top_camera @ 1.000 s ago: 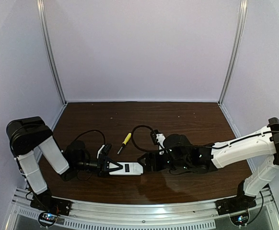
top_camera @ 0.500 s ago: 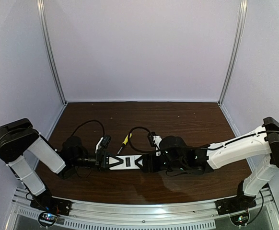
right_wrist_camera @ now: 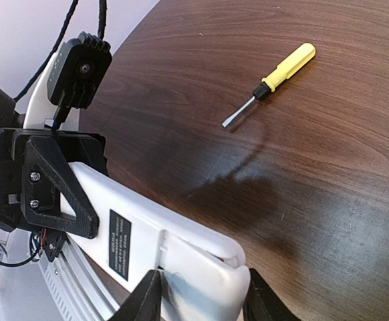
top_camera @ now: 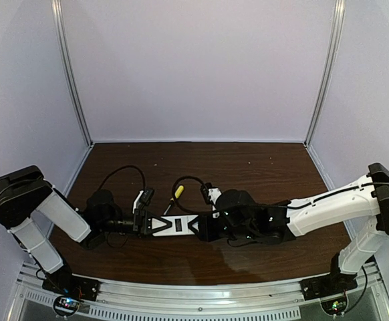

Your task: Unload the batteries from the remote control

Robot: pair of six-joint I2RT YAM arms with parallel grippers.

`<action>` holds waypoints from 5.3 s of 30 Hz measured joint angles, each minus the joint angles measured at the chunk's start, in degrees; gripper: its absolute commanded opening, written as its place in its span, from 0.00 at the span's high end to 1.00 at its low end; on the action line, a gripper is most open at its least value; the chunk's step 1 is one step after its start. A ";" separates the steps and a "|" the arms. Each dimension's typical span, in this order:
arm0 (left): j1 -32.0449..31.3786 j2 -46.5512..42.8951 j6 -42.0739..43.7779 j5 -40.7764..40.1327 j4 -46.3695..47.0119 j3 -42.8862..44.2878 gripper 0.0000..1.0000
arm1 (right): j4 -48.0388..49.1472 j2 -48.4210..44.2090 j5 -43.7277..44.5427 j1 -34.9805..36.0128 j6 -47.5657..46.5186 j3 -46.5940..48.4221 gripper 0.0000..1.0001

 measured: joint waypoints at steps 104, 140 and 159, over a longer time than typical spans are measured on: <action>0.13 -20.24 19.26 -17.18 -31.50 2.86 1.00 | -15.34 -6.88 14.10 1.11 -2.34 -1.31 0.62; -0.85 -22.03 16.96 -5.07 -23.08 2.38 1.00 | 21.92 -2.86 -27.19 -7.61 -12.22 -7.30 0.34; -0.85 -19.37 16.33 -3.08 -20.20 2.36 1.00 | 22.51 -0.96 -28.70 -8.22 -10.40 -6.38 0.64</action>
